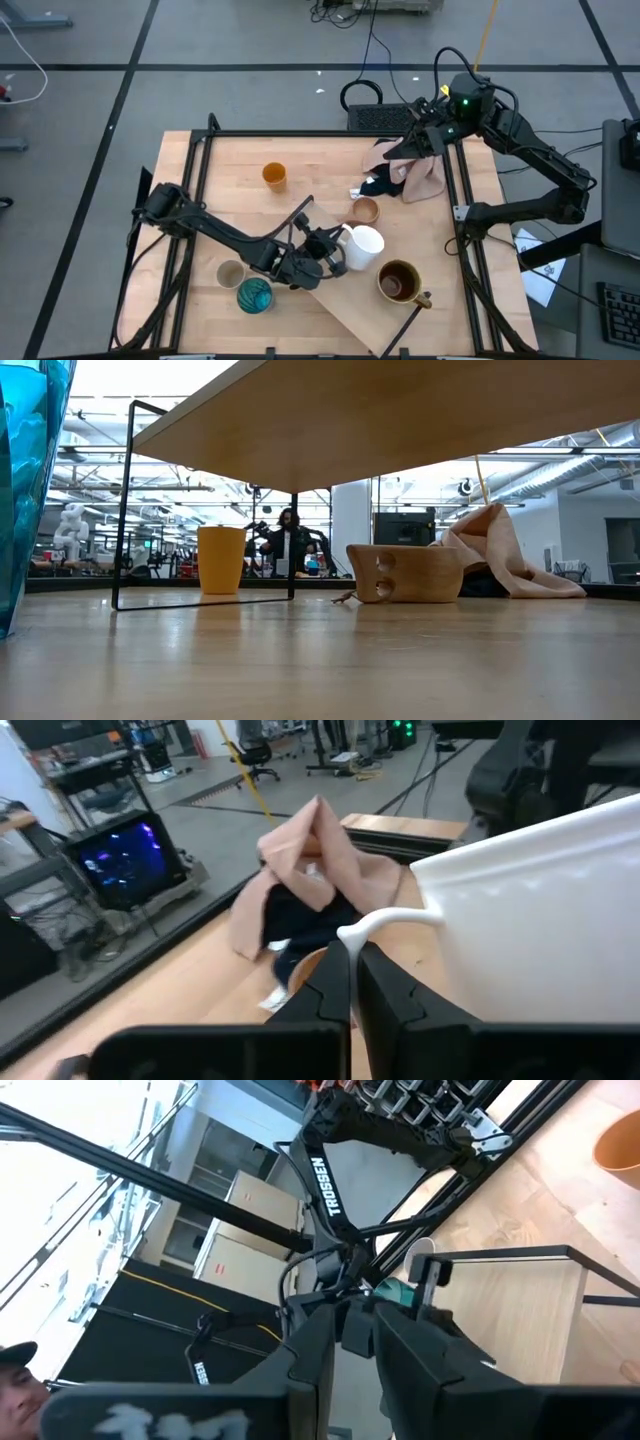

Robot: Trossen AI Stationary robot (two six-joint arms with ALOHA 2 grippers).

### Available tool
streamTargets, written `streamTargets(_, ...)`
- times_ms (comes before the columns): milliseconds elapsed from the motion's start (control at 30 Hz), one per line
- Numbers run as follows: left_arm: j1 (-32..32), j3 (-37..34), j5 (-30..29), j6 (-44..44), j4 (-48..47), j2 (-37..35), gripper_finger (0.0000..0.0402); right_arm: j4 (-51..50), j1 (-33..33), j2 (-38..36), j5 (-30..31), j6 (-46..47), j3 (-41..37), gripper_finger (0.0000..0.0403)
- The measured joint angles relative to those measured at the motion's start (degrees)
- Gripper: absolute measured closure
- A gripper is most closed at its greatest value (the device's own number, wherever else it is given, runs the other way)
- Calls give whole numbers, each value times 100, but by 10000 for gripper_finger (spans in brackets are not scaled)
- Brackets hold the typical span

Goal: Stack small to large cups/mugs on shelf
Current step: Put the white mug on the shelf

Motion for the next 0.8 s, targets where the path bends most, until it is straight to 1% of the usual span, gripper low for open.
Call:
streamTargets(133, -27, 1, 23, 30, 254, 107, 393, 39, 0, 0, 0, 70, 0, 337)
streamTargets(300, -54, 1, 15, 223, 258, 112, 397, 211, 0, 0, 0, 111, 0, 337)
streamTargets(433, -70, 1, -108, 436, 255, 112, 389, 211, 0, 0, 2, 148, 0, 337)
streamTargets(533, -70, 1, -73, 502, 245, 112, 386, 212, 0, -2, 0, 149, 0, 337)
streamTargets(600, -68, 1, 104, 502, 249, 112, 385, 211, 0, -1, 0, 149, 0, 337)
streamTargets(800, -75, 1, 10, 723, 245, 112, 384, 210, 0, 0, 0, 149, 0, 337)
